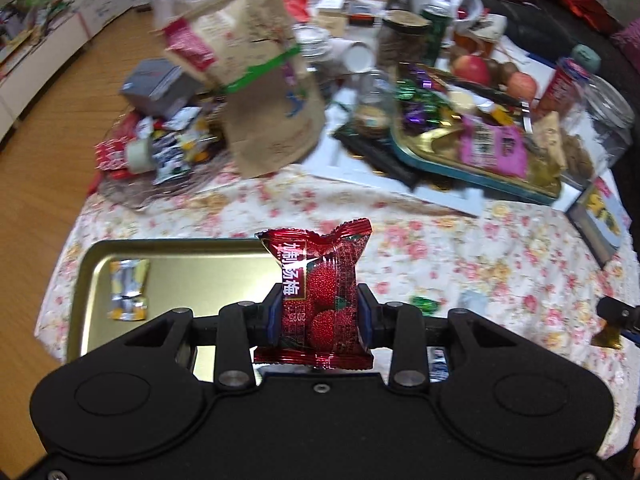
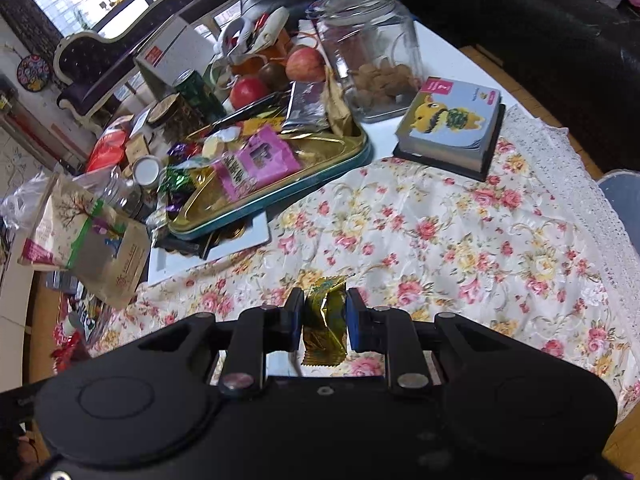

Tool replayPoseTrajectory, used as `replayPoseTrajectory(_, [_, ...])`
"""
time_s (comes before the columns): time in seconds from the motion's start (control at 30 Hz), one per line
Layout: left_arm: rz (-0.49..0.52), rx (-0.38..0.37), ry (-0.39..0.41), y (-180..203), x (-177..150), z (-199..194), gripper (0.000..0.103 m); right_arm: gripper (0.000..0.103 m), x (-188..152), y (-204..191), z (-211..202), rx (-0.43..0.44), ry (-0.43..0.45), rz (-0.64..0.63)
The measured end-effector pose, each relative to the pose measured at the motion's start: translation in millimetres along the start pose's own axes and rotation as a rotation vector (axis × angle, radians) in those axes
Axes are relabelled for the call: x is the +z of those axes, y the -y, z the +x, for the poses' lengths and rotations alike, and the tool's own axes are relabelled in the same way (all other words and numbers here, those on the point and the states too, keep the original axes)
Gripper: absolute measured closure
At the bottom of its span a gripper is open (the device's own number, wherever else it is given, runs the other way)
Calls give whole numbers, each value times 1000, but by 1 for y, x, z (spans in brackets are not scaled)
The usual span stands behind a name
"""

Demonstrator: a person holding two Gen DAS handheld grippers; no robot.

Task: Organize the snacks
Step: 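Carry the red pack and gold candy over the gold tray with both grippers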

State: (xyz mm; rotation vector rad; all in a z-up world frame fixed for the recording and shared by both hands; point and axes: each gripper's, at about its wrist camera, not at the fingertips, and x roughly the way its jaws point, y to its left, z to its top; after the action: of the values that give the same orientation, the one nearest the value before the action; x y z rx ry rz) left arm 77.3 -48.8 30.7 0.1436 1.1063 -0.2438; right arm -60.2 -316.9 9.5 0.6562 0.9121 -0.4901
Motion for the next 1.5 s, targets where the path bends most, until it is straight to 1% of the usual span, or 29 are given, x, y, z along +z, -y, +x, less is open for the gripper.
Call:
replayPoseTrajectory(0.1, [-26,52,-19,-23,0,5,58,81,-6,-14,8,-2,-20,-30])
replayPoseTrajectory(0.2, [-78,83,-50,-47,3,10,58,81,-12,-27,14,-3,-37,-58])
replayPoseTrajectory(0.3, [-104,109,-86,-63,4,13,58,81,-18,-43,19,8,-53,-88])
replayPoseTrajectory(0.53, [-116,149,-142,-81,1,19,58,81,-28,-74,25,43,-75,-140])
replayPoseTrajectory(0.67, [-113,181,-201,-88,-1,27,58,81,-35,-89,27,69,-88,-171])
replayPoseTrajectory(0.87, [-149,189,-263,-102,-6,39,58,81,-45,-110,27,100,-102,-208])
replayPoseTrajectory(1.07, [-179,218,-268,-113,-7,41,58,80,-54,-139,29,162,-115,-246])
replayPoseTrajectory(1.27, [-196,230,-281,-123,-9,45,58,80,-67,-173,30,221,-124,-296])
replayPoseTrajectory(1.5, [-225,221,-290,-135,-10,44,58,80,-87,-202,36,232,-124,-386])
